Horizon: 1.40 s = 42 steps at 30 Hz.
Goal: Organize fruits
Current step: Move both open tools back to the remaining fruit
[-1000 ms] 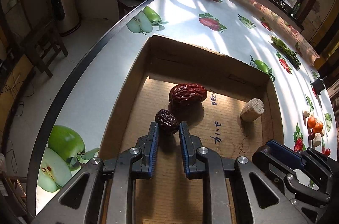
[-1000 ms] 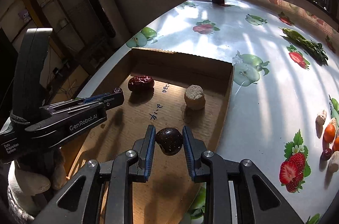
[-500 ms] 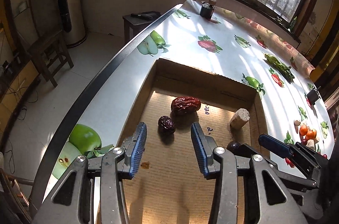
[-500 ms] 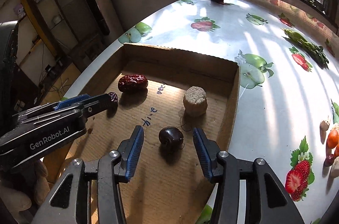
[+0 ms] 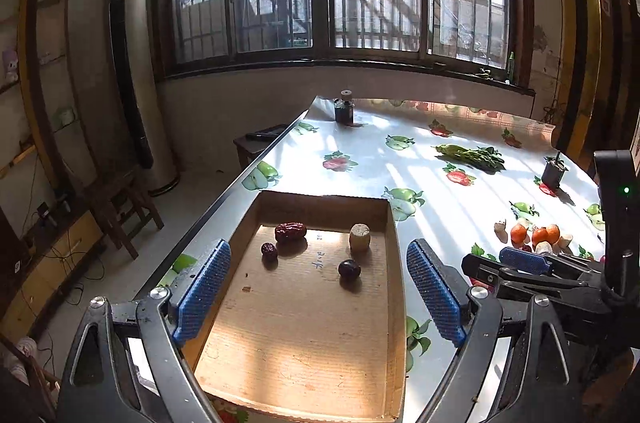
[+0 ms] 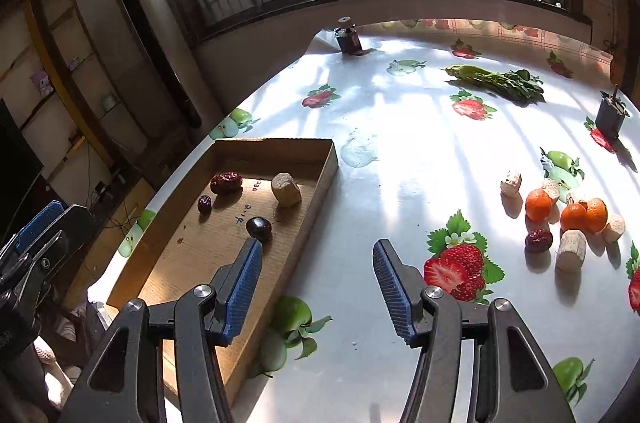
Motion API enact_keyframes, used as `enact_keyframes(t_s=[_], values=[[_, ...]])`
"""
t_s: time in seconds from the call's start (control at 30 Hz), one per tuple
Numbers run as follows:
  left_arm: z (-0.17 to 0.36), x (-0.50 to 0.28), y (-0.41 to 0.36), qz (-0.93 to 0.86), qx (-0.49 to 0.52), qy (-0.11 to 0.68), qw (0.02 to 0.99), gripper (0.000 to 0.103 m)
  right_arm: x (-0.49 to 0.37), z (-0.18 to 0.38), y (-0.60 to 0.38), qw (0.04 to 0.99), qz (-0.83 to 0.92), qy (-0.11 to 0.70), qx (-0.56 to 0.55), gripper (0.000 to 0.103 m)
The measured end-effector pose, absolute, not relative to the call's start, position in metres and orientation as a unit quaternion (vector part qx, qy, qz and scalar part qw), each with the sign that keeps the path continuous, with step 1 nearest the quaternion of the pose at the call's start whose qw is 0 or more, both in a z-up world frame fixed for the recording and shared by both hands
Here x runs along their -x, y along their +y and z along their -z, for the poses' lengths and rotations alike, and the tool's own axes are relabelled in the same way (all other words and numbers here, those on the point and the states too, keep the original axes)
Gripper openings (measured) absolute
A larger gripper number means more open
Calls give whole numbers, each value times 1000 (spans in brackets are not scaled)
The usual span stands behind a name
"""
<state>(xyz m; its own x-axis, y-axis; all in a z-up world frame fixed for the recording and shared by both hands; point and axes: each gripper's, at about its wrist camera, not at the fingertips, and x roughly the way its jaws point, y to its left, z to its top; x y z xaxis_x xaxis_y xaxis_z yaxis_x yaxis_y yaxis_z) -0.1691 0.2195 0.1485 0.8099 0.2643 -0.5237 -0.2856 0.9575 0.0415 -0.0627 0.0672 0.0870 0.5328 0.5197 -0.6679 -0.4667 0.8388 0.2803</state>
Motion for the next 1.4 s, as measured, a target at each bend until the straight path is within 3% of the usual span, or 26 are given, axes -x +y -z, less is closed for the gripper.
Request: enact_keyframes(t_s=[0.43, 0.93, 1.4], values=[[-150, 167, 153, -114, -33, 276, 954, 89, 76, -95, -22, 895, -246, 368, -64, 66], [-110, 97, 114, -6, 16, 368, 930, 89, 42, -101, -209, 917, -84, 356, -160, 69], [-59, 27, 56, 79, 35, 423, 902, 87, -34, -35, -194, 890, -64, 427, -147, 67]])
